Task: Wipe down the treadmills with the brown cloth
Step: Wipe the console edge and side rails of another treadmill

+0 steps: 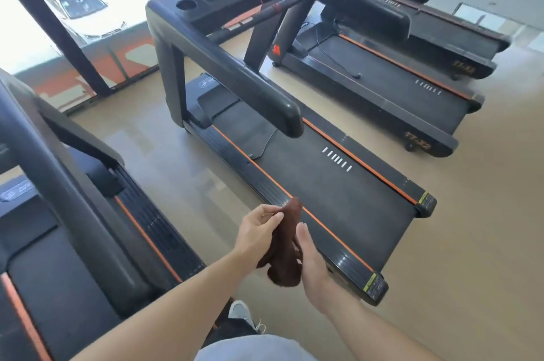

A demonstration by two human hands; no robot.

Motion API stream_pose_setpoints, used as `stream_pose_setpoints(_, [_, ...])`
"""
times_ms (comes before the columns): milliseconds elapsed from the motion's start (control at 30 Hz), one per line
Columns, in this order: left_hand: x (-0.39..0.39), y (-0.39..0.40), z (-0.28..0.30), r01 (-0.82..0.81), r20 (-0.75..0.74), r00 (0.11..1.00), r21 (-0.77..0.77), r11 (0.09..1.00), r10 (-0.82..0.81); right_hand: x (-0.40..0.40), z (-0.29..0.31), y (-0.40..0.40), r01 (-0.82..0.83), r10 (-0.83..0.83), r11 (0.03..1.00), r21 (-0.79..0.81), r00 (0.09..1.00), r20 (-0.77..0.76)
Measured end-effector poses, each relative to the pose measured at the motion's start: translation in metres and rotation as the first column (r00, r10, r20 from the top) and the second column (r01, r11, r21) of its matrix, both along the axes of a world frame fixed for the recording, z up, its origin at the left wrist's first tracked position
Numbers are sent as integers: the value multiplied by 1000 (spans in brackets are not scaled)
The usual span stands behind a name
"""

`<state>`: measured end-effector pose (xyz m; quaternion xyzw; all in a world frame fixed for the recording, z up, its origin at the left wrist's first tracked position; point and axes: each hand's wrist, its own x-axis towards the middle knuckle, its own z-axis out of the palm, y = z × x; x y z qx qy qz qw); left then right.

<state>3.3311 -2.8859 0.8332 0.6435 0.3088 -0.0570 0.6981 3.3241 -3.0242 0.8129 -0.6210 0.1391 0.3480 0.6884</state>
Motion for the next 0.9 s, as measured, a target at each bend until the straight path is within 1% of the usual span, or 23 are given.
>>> stream_pose_setpoints(33, [10, 4, 5, 38, 22, 999, -20, 999, -38, 17, -2, -1, -20, 20, 1000, -11, 1000, -24])
stream_pose_setpoints(100, [32, 12, 13, 105, 65, 993, -41, 994, -102, 49, 1, -2, -85, 85, 996, -15, 996, -3])
stream_pose_setpoints(167, [56, 21, 21, 122, 117, 986, -22, 992, -118, 78, 18, 3, -111, 111, 994, 20, 994, 15])
stream_pose_setpoints(200, [68, 25, 23, 119, 141, 983, -7, 993, -116, 94, 20, 5, -108, 106, 993, 46, 994, 42])
stream_pose_setpoints(267, [91, 32, 27, 117, 184, 976, 6, 993, -116, 124, 25, 6, -88, 78, 994, 65, 986, 146])
stream_pose_setpoints(367, [132, 37, 34, 82, 237, 966, 75, 994, -98, 181, 38, 7, -66, 65, 998, -7, 953, 296])
stream_pose_setpoints(433, [164, 37, 38, -21, 279, 960, 189, 982, -33, 225, 43, 9, -53, 99, 992, -117, 896, 434])
stream_pose_setpoints(500, [202, 36, 40, -117, 324, 946, 329, 937, 5, 270, 49, 12, -66, 169, 976, -208, 832, 528])
stream_pose_setpoints(600, [263, 40, 43, -181, 346, 937, 581, 794, -39, 330, 63, 20, -167, 231, 973, -161, 758, 610])
stream_pose_setpoints(633, [283, 43, 47, -200, 339, 940, 630, 750, -34, 353, 65, 22, -233, 276, 961, -150, 748, 604])
stream_pose_setpoints(700, [315, 46, 55, -261, 328, 944, 707, 658, 22, 396, 66, 25, -316, 360, 931, -182, 716, 598])
stream_pose_setpoints(733, [328, 47, 57, -304, 322, 943, 742, 598, 80, 418, 63, 29, -319, 393, 919, -231, 701, 595])
stream_pose_setpoints(767, [339, 48, 55, -357, 311, 933, 745, 563, 180, 441, 55, 34, -291, 436, 898, -329, 688, 581])
stream_pose_setpoints(800, [348, 48, 53, -418, 276, 905, 710, 567, 323, 463, 48, 40, -267, 508, 844, -465, 675, 535])
stream_pose_setpoints(833, [354, 45, 47, -480, 203, 857, 647, 592, 473, 480, 41, 46, -283, 584, 770, -572, 672, 454])
stream_pose_setpoints(867, [359, 41, 39, -519, 73, 805, 568, 639, 588, 492, 36, 52, -365, 650, 705, -608, 677, 347])
stream_pose_setpoints(900, [364, 34, 27, -529, -73, 771, 480, 700, 633, 499, 28, 60, -490, 701, 660, -569, 675, 231])
